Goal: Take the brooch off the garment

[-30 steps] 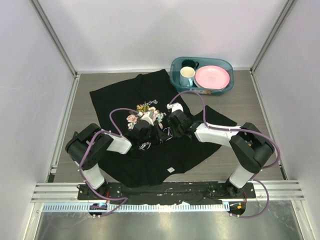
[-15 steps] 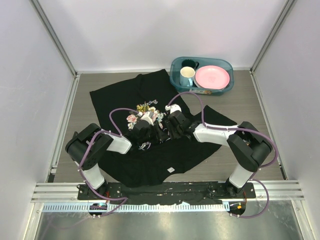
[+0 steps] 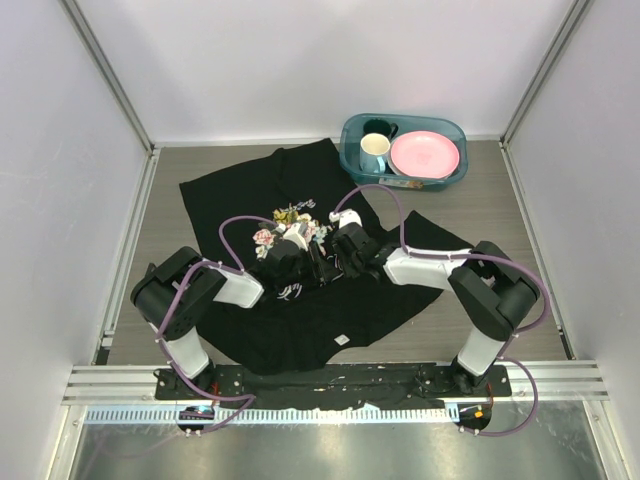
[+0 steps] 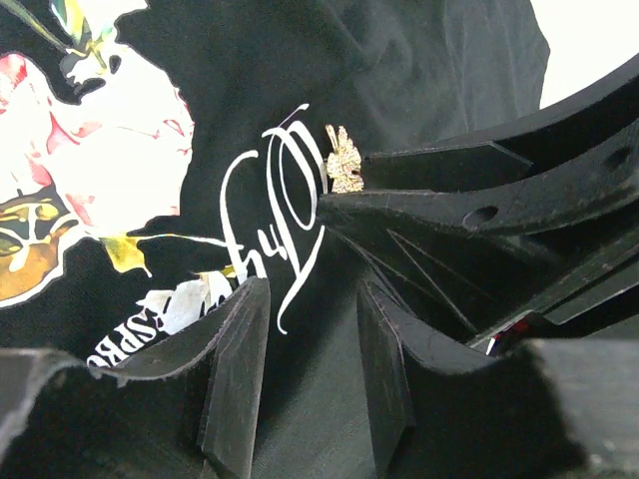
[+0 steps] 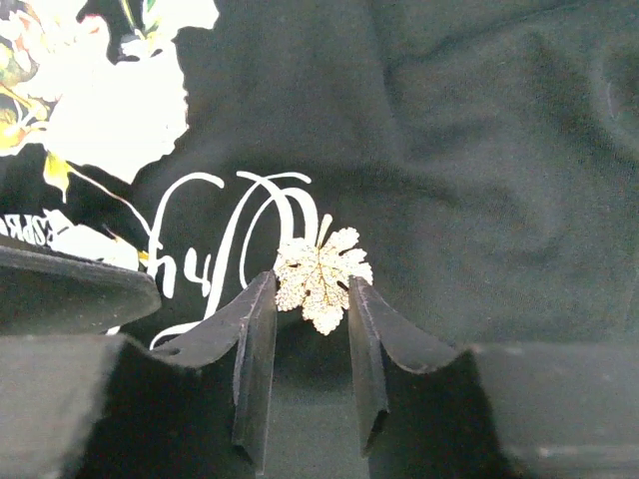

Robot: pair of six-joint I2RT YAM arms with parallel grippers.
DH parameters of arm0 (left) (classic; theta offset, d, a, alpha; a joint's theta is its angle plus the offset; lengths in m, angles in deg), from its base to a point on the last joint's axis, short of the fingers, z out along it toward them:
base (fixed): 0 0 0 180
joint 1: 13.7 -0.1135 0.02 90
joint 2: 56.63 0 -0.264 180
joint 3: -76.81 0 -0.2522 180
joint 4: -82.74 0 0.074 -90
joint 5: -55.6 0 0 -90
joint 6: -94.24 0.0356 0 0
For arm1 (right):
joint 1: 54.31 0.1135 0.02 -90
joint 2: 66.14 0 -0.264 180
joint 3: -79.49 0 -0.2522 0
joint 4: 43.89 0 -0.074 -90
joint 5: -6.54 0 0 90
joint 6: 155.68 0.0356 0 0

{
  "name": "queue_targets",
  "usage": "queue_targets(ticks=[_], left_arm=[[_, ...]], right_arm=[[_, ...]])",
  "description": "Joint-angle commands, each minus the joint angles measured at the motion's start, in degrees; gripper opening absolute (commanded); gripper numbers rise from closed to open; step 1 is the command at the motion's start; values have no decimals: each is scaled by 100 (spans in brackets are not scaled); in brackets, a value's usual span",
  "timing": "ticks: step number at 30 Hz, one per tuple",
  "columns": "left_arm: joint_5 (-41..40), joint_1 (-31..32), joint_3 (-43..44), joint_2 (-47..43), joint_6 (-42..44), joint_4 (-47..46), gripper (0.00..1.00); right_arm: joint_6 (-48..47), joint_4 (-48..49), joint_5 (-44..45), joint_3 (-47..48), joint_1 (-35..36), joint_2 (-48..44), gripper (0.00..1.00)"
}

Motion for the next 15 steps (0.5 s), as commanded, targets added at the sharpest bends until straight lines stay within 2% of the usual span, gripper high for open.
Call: queue_targets(ticks=[1, 7, 11, 15], left_arm=[[-126, 18, -41, -157, 211, -83, 45], [-109, 18, 117, -201, 255, 84, 46], [-82, 18, 275, -280, 290, 251, 47], [-153, 18, 398, -386, 308, 435, 48]], right_arm=[[183, 221, 162, -37, 38, -65, 33], [474, 388, 162, -239, 38, -391, 24], [667, 642, 162, -363, 38, -487, 11], [790, 783, 258, -494, 29, -610, 6]])
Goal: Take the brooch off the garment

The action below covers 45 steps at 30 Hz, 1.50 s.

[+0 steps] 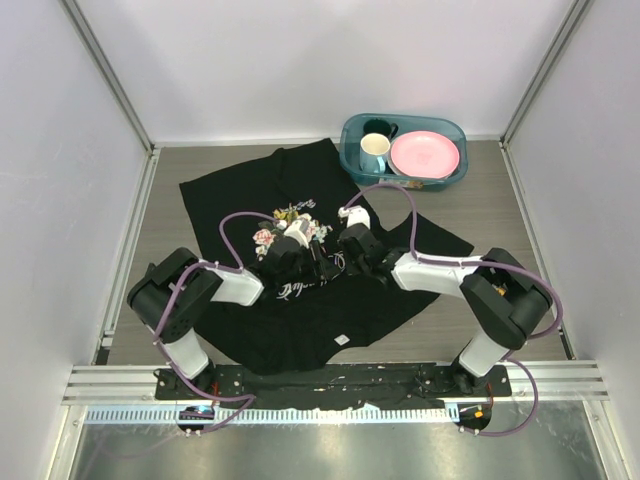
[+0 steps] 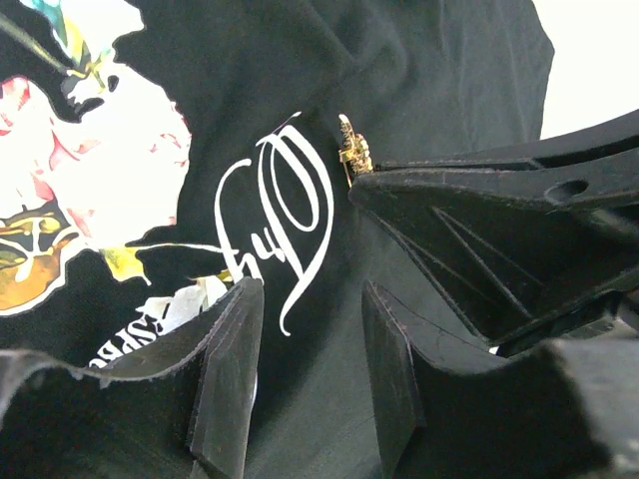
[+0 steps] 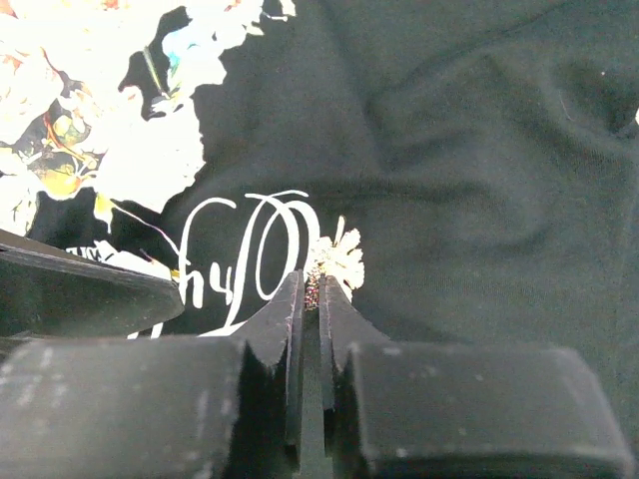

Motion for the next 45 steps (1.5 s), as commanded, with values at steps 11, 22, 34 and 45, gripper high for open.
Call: queue_targets(ticks=[11, 22, 34, 45], left_arm=[[38, 10, 757, -268, -8, 520, 44], [433, 10, 1329, 417, -105, 635, 36], [856, 27, 1434, 989, 9, 204, 30], [900, 97, 1531, 1226, 54, 160, 33]], right_arm=[[856, 1188, 202, -1216, -26, -1007, 1], [1068, 1735, 440, -1929, -87, -1465, 5], [1129, 2104, 150, -2122, -271, -1439, 1], [1288, 2271, -237, -2263, -544, -1457, 1]])
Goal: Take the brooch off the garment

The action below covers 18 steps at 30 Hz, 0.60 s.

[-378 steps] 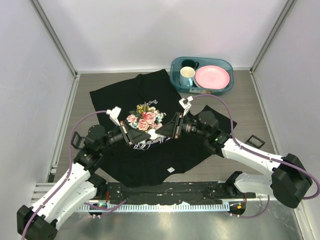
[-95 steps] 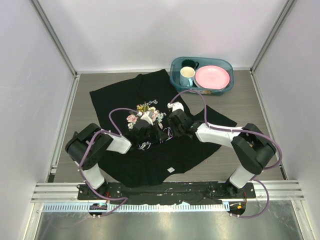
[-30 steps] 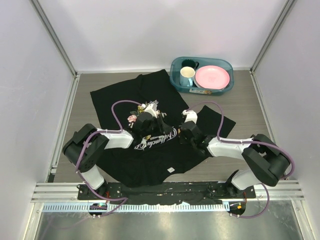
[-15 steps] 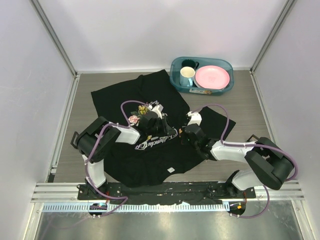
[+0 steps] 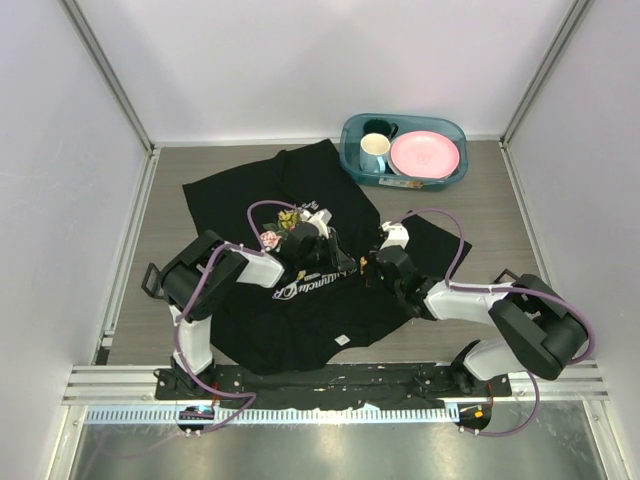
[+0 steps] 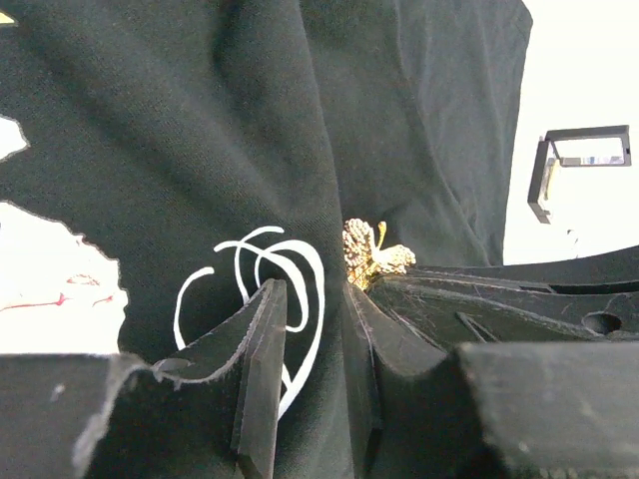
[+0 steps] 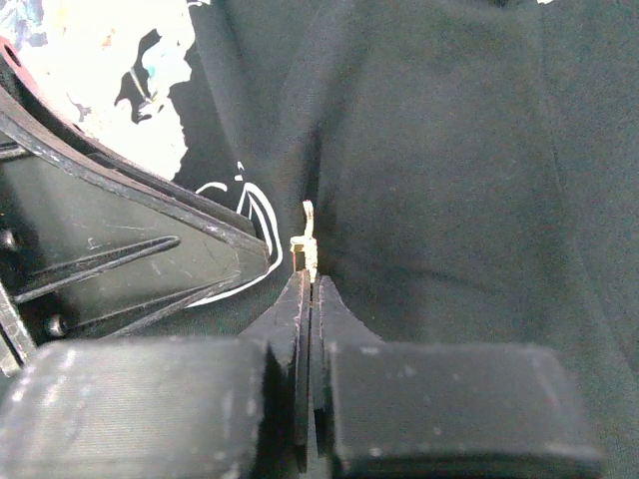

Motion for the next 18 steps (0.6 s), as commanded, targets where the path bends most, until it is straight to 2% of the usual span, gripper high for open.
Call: queue_targets(ticks=[1, 10, 15, 18], left_arm=[[65, 56, 139, 112, 99, -248, 33], [126, 73, 139, 252, 100, -318, 33], [214, 100, 121, 270, 100, -486, 43], [249, 100, 173, 358, 73, -486, 40]], right_arm=[[144, 383, -132, -55, -151, -136, 1], [197, 427, -343, -47, -239, -136, 4], [215, 410, -405, -64, -291, -145, 1], [224, 427, -475, -64, -309, -136, 1]])
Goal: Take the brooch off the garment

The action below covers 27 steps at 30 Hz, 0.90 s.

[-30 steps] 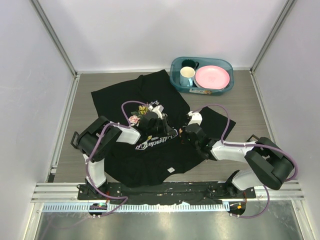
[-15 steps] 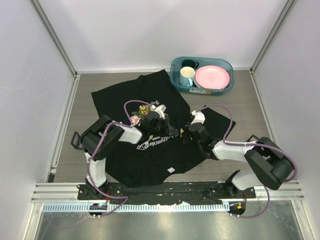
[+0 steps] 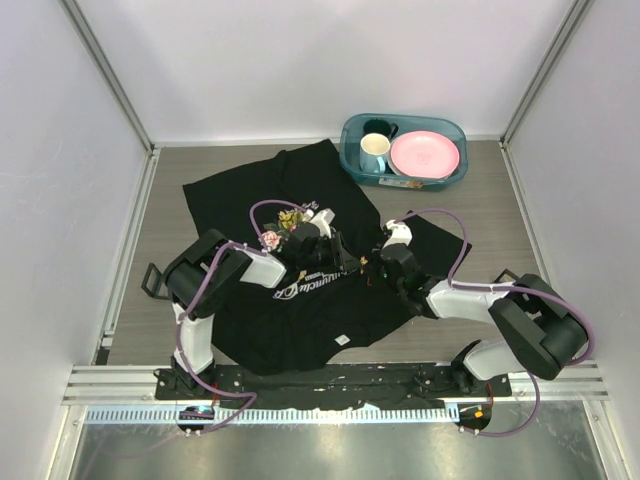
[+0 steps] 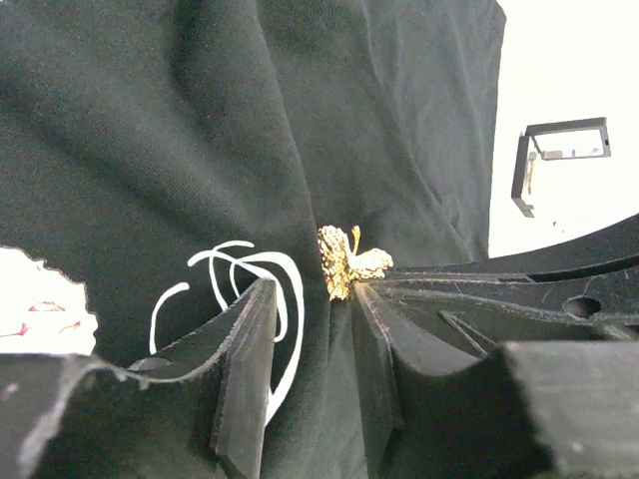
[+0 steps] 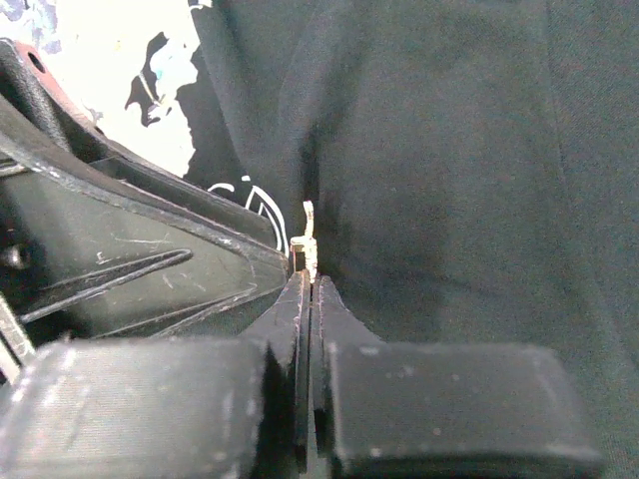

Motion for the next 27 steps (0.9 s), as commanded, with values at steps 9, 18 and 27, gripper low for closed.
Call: queue_targets(ticks=[9, 18, 27], left_arm=[[21, 54, 270, 308, 27, 66, 28], [101, 54, 411, 484, -26, 84, 28], [136, 54, 517, 572, -34, 119, 28]], right_arm=[[86, 399, -176, -34, -93, -93, 1], [-19, 452, -387, -16, -93, -5, 1], [-98, 531, -774, 54, -84, 215, 1]])
